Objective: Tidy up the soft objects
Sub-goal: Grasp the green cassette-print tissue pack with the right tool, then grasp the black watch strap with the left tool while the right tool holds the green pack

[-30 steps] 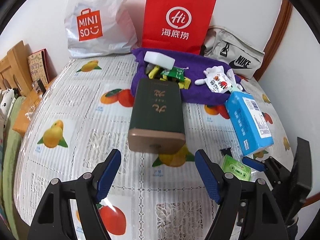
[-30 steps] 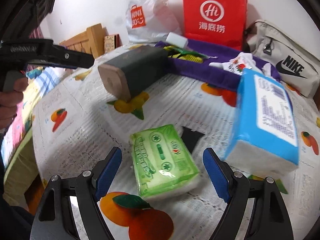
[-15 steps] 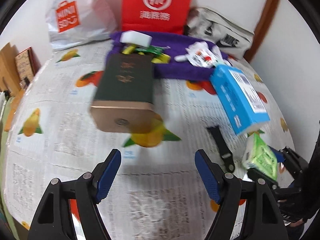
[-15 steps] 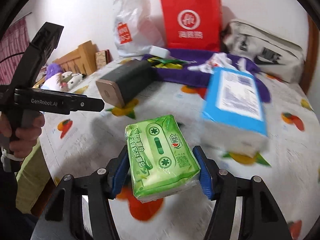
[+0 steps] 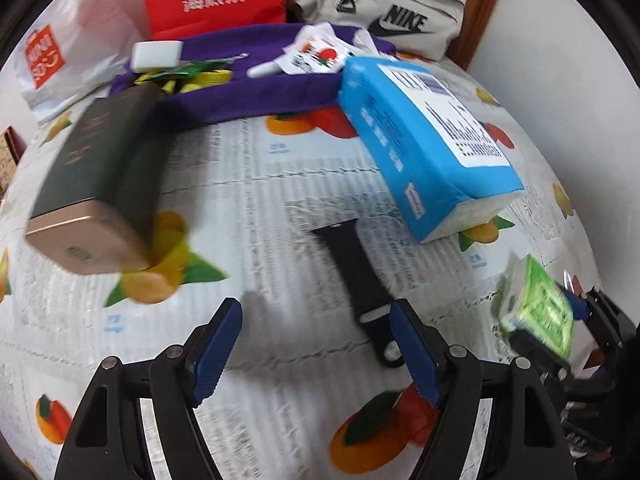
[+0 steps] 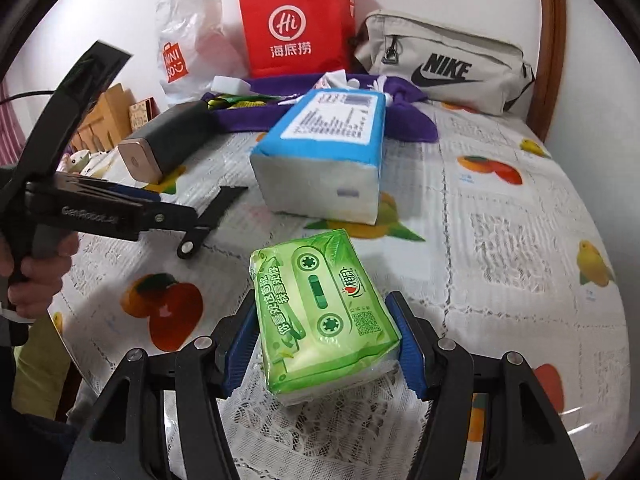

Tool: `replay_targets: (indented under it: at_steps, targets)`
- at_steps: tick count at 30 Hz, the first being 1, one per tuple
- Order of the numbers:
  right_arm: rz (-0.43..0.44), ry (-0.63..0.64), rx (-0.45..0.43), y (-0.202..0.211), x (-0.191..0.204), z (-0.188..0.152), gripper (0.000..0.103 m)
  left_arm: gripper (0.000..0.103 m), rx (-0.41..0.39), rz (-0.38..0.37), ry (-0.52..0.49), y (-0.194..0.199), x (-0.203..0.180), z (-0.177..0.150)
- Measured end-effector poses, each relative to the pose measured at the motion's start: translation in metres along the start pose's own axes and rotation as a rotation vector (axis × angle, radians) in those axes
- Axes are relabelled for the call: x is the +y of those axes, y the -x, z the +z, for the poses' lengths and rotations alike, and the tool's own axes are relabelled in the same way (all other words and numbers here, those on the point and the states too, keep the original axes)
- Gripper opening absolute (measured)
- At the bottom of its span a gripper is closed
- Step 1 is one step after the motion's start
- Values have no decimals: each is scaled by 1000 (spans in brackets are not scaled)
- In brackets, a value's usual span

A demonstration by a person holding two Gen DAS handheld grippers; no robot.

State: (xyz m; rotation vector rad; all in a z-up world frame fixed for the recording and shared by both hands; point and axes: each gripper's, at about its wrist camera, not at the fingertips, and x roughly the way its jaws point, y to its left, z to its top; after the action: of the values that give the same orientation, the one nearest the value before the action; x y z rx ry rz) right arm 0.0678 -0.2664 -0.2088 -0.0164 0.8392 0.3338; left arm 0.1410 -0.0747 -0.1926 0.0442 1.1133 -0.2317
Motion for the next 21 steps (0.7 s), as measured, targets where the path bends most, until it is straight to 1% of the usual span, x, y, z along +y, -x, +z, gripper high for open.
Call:
replay_targets:
  at_steps: [3,6,8,12,15,16,17,18,19,20,21]
  targets:
    - [9,-19,9,-6,-3,-5,62,78,-9,45,-32,-9,-14,5]
    - [8,-21,1,-7,-1,-6,62,83,-22,81,-63,-14,-22,6]
    - [6,-8,4,-9,1,-5,62,84,-27,82,-52,-14,-17,6]
    - [-1,8,6,-11,3,-2,62,84,-32,106,-2,-9,9,2]
    - [7,-1,1,-12,4,-1,62,82,-35,91,-6,-6,18,0]
    - [9,-4,-1,-13,4,-1,62,80,-37,89,-11,-7,18,1]
    - [9,-8,-3,-13,5,0,62,74,-43,83,-18,-7,19,2]
    - [7,-11,-3,-14,6,1,62,70,-55,73,-35,-7,17,2]
    - [7,-11,-4,-15,6,2,62,63,-67,64,-63,-9,12,3]
    - [7,-12,-4,-15,7,2,62,53,-76,58,-81,-9,8,4]
    - [8,-13,-3,-15,8,3,62,47,-90,44,-95,-10,5,5]
